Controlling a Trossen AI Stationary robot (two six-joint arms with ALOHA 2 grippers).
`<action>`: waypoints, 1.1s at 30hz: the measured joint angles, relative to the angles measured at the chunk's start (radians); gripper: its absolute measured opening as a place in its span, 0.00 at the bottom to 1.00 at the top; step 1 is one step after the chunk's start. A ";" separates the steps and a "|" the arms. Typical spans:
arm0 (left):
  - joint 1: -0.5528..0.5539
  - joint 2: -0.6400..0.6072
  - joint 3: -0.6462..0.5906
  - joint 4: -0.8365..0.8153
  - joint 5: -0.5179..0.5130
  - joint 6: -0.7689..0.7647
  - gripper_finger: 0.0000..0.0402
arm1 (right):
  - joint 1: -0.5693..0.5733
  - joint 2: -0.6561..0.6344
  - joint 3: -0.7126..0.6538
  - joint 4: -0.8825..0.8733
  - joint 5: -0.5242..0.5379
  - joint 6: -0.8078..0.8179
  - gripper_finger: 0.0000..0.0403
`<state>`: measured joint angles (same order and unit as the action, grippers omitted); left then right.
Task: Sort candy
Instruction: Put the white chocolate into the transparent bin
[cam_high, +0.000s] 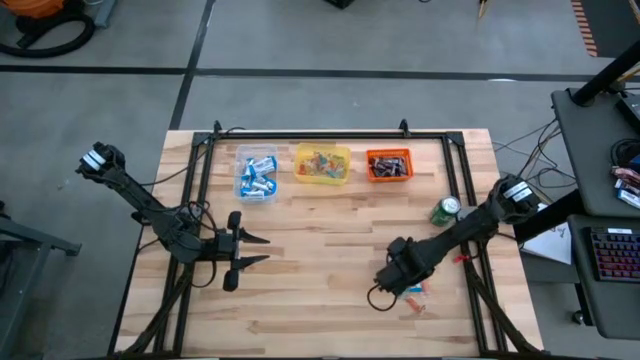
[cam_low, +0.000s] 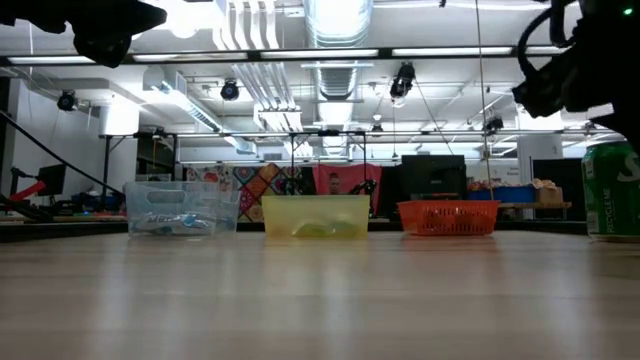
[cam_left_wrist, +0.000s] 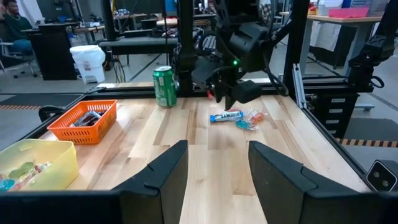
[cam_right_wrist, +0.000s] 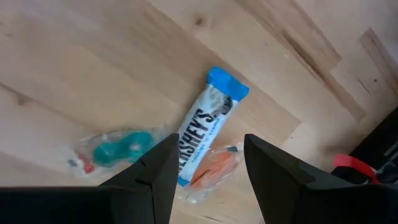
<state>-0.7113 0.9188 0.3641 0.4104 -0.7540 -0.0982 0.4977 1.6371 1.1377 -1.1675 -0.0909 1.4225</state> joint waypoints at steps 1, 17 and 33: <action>0.000 0.000 0.000 0.000 0.000 0.000 0.38 | 0.002 0.000 -0.006 0.001 0.001 0.009 0.42; 0.000 0.000 0.000 0.000 -0.004 0.000 0.38 | 0.000 -0.001 -0.199 0.231 0.075 0.077 0.41; 0.000 0.000 0.000 0.001 -0.024 0.000 0.38 | -0.003 -0.006 -0.163 0.314 0.265 0.022 0.04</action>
<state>-0.7113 0.9188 0.3641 0.4117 -0.7784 -0.0982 0.4950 1.6314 0.9743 -0.8537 0.1741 1.4448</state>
